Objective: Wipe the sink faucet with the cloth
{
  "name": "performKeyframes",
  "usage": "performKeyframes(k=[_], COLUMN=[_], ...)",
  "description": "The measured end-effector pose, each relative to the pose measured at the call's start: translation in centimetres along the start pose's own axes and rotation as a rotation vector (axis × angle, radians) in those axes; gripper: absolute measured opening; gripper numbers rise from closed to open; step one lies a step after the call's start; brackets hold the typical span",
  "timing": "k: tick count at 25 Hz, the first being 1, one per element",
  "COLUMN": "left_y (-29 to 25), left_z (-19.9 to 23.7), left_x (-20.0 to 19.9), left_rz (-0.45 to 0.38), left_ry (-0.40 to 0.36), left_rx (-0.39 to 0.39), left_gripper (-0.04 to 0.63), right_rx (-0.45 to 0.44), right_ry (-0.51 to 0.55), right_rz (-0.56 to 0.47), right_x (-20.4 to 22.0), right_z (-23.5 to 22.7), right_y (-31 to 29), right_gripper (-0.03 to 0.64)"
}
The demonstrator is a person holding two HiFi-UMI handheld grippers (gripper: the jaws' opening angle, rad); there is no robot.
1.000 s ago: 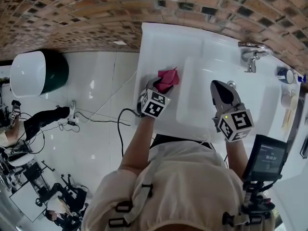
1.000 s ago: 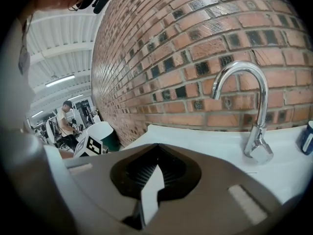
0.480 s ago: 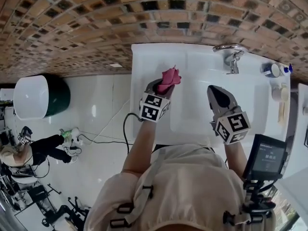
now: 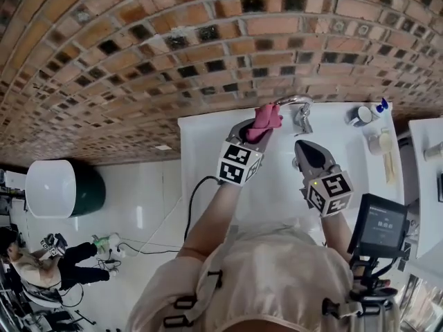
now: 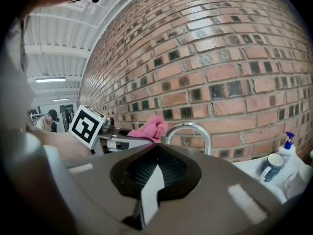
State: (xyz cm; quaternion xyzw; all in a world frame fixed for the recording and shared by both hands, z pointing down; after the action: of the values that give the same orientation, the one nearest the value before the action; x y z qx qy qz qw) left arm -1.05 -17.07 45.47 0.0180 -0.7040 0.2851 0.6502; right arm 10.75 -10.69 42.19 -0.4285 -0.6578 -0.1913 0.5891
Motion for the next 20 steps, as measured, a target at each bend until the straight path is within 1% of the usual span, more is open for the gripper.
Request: performKeyframes(k=[3,5,7,9,12,17,20], left_y=[-0.6,-1.6,-3.1,-4.5,-6.0,-6.6,-6.4], left_z=[-1.8,-3.1,-4.6,-5.6,-5.5,-5.1,-4.0], left_x=[-3.7,-5.9,-7.3,-7.8,-7.9,-7.9,-7.5], left_rz=[-0.061,-0.094,-0.097,-0.078,-0.053,-0.071,-0.069], left_ry=[-0.013,-0.018,-0.039,-0.06,-0.057,-0.069,-0.036], left_rx=[0.02,0.055,0.102,0.125,0.113,0.086,0.048], left_gripper=[0.152,0.152,0.152,0.152,0.152,0.149,0.15], right_rx=[0.002,0.014,0.03,0.035,0.026,0.03,0.032], right_ry=[0.003,0.006,0.005,0.004,0.005,-0.006,0.003], right_rz=[0.006,0.0,-0.008,-0.014,-0.017,-0.01,-0.023], right_x=[-0.6,-1.0,-1.3,-1.4,-1.4,-0.8,-1.3], right_z=[-0.4,-1.0,-1.6,-2.0,-2.2,-2.5,-2.6], right_y=[0.9,1.4,2.1,2.4,2.2,2.7,2.9], right_gripper=[-0.014,-0.014,-0.014,-0.014,-0.014,-0.014,-0.014])
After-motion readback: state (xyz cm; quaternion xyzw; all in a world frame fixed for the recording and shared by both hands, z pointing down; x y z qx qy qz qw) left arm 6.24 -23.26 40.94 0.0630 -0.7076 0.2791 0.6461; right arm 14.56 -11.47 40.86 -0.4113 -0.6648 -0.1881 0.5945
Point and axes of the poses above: the fingertips, and each gripper's own axes: y backward along the fingers, z to its left, x out of its underside, the point moved 3 cm from there along y, backward along the fingers, and after that the axes turned 14 degrees about -x, right-handed, at the moved point
